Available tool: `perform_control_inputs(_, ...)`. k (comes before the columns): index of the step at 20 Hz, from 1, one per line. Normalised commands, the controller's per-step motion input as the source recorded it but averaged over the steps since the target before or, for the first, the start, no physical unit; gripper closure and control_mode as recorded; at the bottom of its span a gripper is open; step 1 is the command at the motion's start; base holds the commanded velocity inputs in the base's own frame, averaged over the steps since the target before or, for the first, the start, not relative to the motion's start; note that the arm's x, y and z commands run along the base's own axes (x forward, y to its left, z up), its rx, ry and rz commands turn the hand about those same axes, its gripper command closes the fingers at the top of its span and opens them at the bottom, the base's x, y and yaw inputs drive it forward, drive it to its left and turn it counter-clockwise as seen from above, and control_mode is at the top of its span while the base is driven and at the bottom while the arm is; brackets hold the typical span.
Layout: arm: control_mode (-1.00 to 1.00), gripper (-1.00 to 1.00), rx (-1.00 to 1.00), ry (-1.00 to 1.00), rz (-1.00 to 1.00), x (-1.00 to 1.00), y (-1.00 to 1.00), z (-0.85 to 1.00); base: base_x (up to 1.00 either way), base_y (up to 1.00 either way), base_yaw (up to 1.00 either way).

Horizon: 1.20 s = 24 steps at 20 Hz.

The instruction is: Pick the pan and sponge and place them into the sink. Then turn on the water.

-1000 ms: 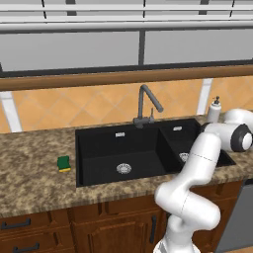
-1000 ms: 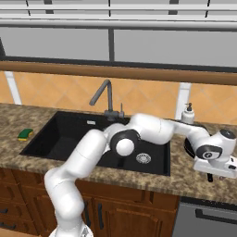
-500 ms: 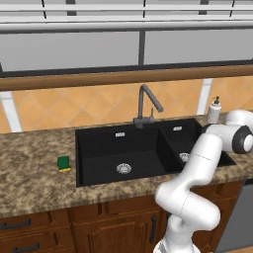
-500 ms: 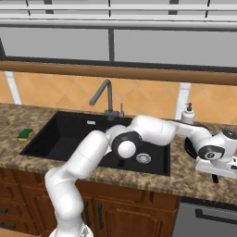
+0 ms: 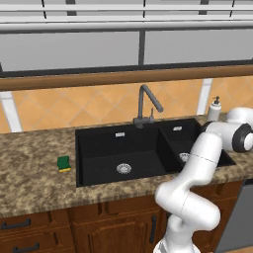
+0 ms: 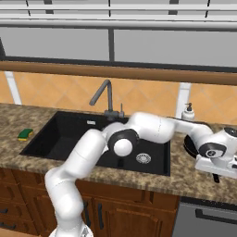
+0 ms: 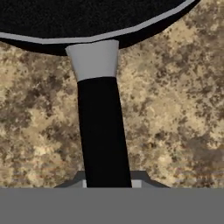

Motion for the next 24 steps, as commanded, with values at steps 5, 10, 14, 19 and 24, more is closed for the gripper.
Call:
perform_control_inputs(5,-1.0,1.0,-0.02,-0.02,-0.04,-0.69,0.22,0.45,0.0,0.0,0.0)
perform_control_inputs(10,-1.0,1.0,-0.06,-0.05,-0.08,-0.54,0.49,0.55,0.0,0.0,0.0)
perform_control_inputs(14,-1.0,1.0,-0.09,0.0,-0.06,-0.19,0.88,0.5,0.0,0.0,0.0)
perform_control_inputs(19,-1.0,1.0,-0.12,0.0,-0.02,0.0,1.0,0.39,0.0,0.0,0.0)
perform_control_inputs(24,-1.0,1.0,-0.12,0.0,-0.03,0.0,1.0,0.39,0.0,0.0,0.0)
